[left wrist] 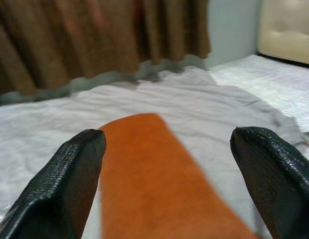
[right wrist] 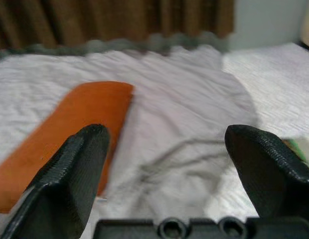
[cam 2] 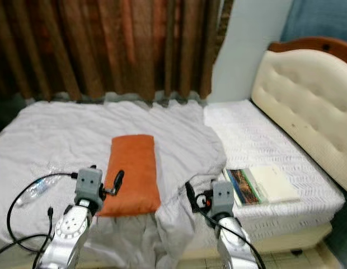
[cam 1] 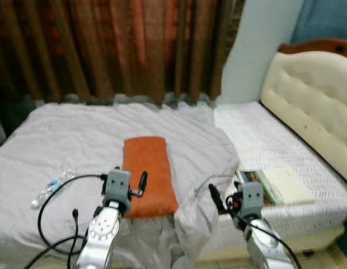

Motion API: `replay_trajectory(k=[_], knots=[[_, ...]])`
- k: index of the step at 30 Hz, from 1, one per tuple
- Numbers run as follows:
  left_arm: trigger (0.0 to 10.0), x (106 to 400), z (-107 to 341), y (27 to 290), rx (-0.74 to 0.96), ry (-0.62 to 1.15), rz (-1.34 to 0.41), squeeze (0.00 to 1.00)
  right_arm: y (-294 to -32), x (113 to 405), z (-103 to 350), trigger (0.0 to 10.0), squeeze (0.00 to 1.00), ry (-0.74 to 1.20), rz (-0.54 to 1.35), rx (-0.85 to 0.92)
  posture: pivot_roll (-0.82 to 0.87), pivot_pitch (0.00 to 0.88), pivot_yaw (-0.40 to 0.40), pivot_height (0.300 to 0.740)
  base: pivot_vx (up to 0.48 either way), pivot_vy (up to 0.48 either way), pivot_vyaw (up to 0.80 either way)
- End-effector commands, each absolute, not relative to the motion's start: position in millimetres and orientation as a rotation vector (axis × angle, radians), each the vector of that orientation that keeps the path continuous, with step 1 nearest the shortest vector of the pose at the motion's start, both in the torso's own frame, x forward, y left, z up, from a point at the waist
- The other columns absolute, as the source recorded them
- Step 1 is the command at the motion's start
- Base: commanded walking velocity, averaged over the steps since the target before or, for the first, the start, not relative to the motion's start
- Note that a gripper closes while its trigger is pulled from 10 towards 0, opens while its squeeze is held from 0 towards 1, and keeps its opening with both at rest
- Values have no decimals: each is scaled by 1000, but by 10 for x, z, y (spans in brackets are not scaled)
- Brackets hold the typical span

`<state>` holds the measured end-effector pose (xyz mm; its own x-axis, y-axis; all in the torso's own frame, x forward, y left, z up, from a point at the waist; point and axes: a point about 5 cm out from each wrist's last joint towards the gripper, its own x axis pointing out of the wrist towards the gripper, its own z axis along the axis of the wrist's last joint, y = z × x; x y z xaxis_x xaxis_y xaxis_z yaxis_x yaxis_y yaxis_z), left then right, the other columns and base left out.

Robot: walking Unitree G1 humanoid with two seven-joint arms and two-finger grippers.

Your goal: Clean up the room

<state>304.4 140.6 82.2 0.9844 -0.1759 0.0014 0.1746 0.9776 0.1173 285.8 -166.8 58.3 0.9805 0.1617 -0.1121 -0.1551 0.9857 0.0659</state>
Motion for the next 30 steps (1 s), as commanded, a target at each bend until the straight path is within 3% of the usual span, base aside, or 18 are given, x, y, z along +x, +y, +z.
replay_trajectory(k=[1, 12, 15, 27, 30], knots=[[10000, 3044, 867, 1454, 104, -27, -166, 0, -1667, 2884, 608, 10000, 0, 108, 153, 61, -30, 0, -25, 740, 472, 0, 0], [10000, 2988, 870, 1391, 60, -34, -178, 0, -1574, 2882, 605, 10000, 0, 111, 219, 64, -17, 0, -30, 740, 447, 0, 468], [10000, 3013, 833, 1400, 150, -1, -181, 0, -1568, 2892, 596, 10000, 0, 120, 216, 71, -15, 0, -31, 740, 417, 160, 156], [10000, 3092, 912, 1459, 204, -26, -201, 0, -1572, 2894, 586, 10000, 0, 115, 207, 64, -20, 0, -22, 740, 0, 0, 0], [10000, 3104, 944, 1451, 171, -39, -219, 0, -1580, 2879, 588, 10000, 0, 106, 200, 59, -29, 0, -16, 740, 454, 0, 0]])
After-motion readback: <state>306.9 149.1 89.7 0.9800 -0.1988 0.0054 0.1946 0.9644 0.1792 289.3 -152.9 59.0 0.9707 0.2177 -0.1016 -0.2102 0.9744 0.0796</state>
